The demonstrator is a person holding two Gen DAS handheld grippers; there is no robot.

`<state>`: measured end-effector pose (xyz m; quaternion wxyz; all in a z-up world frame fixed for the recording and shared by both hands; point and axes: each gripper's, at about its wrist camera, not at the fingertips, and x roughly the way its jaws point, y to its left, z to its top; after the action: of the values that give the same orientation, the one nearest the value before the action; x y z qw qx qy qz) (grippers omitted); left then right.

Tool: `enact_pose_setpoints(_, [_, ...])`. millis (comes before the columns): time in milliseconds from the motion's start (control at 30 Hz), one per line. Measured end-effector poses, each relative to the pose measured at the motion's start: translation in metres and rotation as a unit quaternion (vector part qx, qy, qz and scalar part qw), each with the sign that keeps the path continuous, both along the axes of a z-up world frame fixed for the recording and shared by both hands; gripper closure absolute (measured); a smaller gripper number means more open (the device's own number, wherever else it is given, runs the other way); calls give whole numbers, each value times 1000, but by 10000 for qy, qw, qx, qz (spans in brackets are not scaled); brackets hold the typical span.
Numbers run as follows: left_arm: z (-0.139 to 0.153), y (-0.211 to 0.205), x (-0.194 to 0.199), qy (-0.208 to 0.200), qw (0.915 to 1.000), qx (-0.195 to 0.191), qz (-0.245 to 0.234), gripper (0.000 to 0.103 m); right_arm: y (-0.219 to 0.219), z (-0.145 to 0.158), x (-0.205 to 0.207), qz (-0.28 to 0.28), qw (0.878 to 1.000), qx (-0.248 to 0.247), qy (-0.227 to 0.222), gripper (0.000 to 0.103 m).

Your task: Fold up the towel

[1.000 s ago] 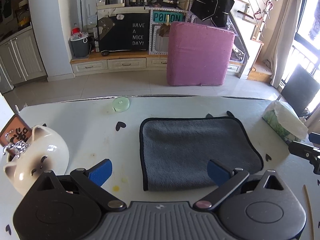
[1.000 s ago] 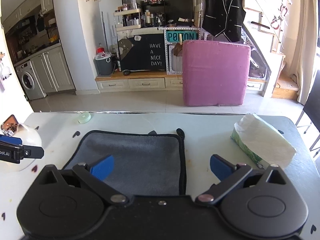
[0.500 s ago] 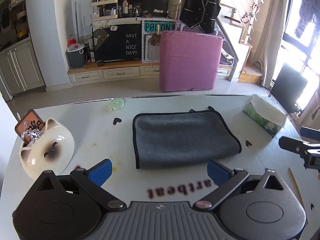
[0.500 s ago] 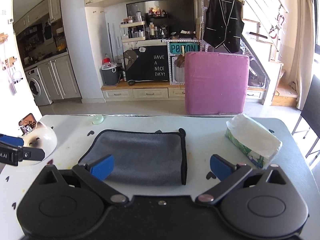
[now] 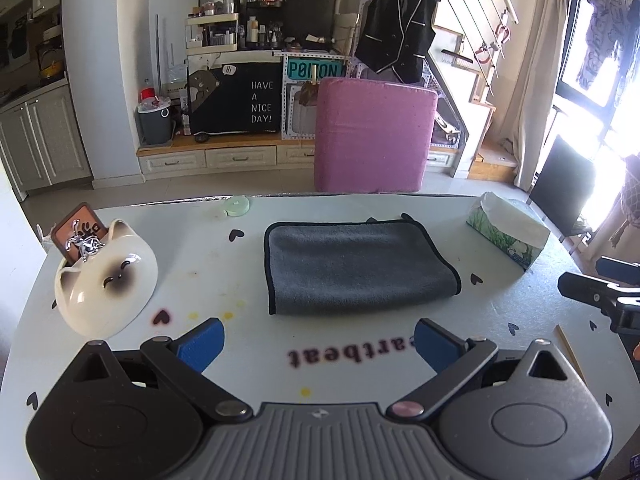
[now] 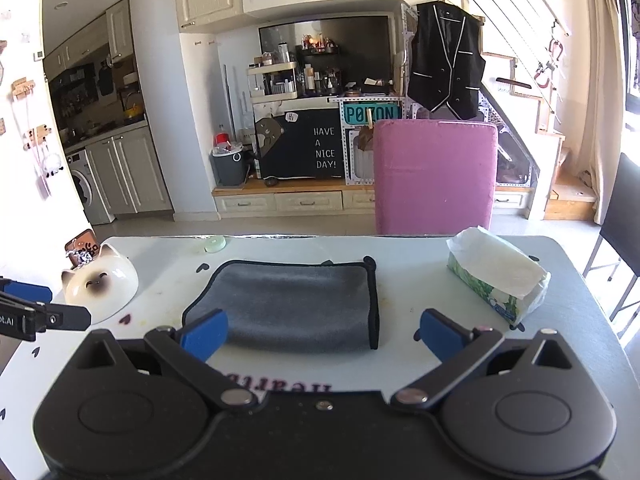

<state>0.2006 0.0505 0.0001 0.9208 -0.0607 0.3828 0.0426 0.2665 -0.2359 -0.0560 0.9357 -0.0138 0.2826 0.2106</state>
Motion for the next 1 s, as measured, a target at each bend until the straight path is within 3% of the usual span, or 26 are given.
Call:
enact_pose_setpoints(567, [11,-8,-61,-483,9987,-47,-157,2,-22,5,-53,226,9995,3,-203,1])
enact_pose_setpoints(1000, [7,-14,-99,-626,9980,65,-105,2,-31,8,-99,320,9989,60,-325,1])
